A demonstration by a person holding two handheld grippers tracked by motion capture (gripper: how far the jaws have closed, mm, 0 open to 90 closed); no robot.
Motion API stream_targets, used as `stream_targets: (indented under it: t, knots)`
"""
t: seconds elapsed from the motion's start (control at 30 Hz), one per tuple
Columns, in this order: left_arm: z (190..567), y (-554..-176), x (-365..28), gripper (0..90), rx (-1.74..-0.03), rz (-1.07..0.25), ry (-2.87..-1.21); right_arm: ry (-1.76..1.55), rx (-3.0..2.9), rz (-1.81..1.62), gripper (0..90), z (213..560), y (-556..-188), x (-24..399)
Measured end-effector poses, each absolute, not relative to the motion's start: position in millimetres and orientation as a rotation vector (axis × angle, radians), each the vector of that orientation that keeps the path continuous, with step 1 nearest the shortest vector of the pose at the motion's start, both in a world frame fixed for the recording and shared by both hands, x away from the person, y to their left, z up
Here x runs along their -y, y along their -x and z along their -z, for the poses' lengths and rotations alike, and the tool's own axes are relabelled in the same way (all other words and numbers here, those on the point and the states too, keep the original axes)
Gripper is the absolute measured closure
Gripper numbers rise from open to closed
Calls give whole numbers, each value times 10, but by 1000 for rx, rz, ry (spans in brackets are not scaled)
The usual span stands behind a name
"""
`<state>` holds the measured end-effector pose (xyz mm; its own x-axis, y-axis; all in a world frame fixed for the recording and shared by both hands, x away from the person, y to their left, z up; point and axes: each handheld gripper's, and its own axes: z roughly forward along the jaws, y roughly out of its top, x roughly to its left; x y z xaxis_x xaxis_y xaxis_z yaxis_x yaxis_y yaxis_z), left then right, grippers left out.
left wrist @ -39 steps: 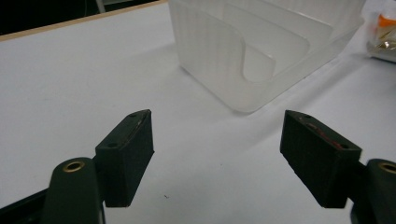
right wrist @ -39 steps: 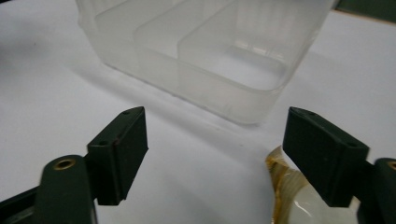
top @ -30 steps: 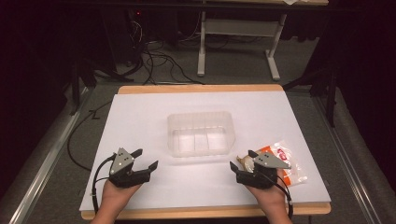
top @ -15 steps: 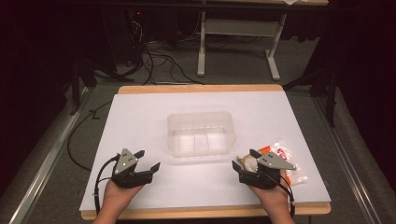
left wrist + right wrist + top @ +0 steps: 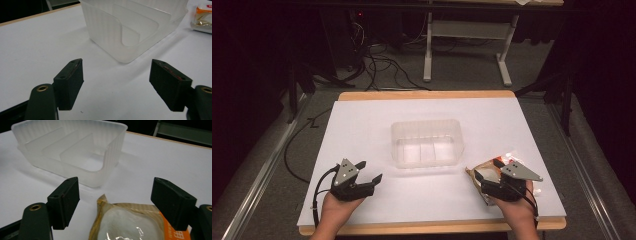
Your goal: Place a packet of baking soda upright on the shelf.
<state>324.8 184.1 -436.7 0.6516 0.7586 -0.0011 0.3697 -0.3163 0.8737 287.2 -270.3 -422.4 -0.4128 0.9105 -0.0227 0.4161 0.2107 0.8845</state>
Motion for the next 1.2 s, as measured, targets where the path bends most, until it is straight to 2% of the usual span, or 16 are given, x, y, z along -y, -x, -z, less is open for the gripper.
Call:
stream_targets:
  t: [0.5, 0.93, 1.2]
  knots:
    - [4320, -3356, -1891, 315, -899, -461, -1908, -1405, -1920, -952, 224, 4349, -2878, 3166]
    - [4347, -3422, -1770, 290, -873, -465, -1941, -1657, -1785, -877, 172, 4511, -2830, 3728]
    - [4367, -3415, -1698, 286, -852, -455, -1967, -1782, -1790, -866, 165, 4607, -2814, 3833]
